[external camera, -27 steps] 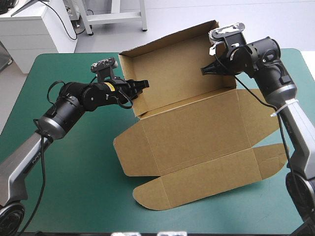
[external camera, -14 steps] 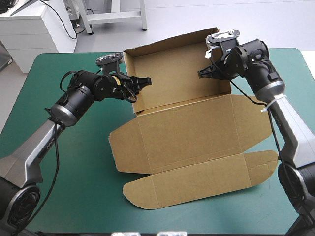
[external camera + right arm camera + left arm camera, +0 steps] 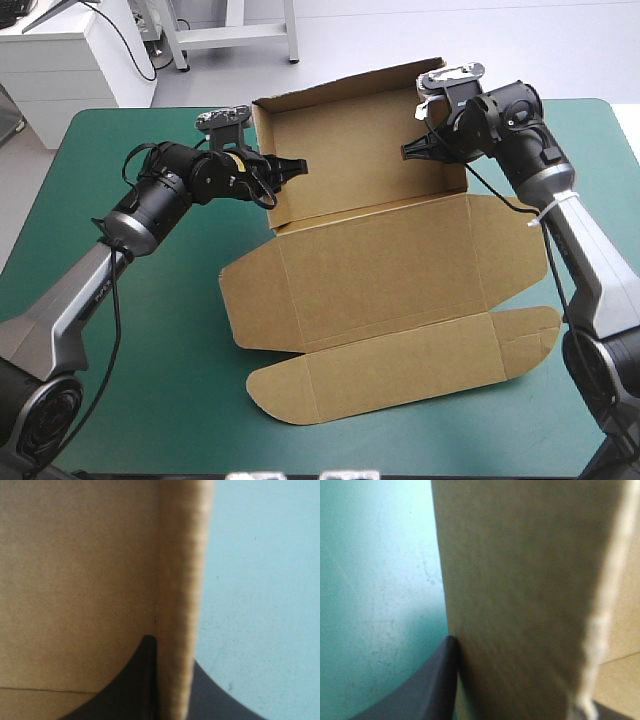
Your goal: Fold the box
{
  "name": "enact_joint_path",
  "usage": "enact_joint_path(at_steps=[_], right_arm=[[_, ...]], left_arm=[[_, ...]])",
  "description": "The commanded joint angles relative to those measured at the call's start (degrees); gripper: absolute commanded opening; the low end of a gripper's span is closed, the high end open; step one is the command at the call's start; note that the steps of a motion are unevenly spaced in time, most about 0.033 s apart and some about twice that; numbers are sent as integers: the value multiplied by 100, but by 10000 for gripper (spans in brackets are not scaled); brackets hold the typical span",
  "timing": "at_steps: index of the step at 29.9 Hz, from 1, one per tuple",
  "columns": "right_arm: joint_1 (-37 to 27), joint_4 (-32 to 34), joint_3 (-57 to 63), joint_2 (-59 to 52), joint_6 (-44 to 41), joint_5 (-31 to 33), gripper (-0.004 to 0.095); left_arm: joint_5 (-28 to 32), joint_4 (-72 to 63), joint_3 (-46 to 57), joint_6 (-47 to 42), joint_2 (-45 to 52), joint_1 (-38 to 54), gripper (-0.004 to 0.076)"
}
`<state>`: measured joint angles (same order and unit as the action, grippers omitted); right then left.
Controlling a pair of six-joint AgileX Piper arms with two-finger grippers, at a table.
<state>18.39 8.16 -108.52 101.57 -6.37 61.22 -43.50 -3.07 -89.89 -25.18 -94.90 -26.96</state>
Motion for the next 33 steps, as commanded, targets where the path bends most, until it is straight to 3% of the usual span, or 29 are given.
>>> enact_joint_path(at_steps=[1,5,8,17,27,33], right_arm=[[9,17,-213,-263,68,-221,-15],[9,17,-213,-263,68,-195,-15],[9,17,-213,-263,68,-191,-15],[9,-5,-213,-263,68,-147,-15],[9,-88,-213,-263,209,7,-15],[9,-13,-213,-263,199,7,-15]], left_arm=[[308,-35,-205,408,274,-27,227],[375,-105,-205,368,274,-27,472],[301,-299,-205,358,274,-27,560],[-27,-1079,-147,334,274,-27,553],[86,-1449,-69,336,176,-26,532],[48,-942,-69,-834,176,-95,480]])
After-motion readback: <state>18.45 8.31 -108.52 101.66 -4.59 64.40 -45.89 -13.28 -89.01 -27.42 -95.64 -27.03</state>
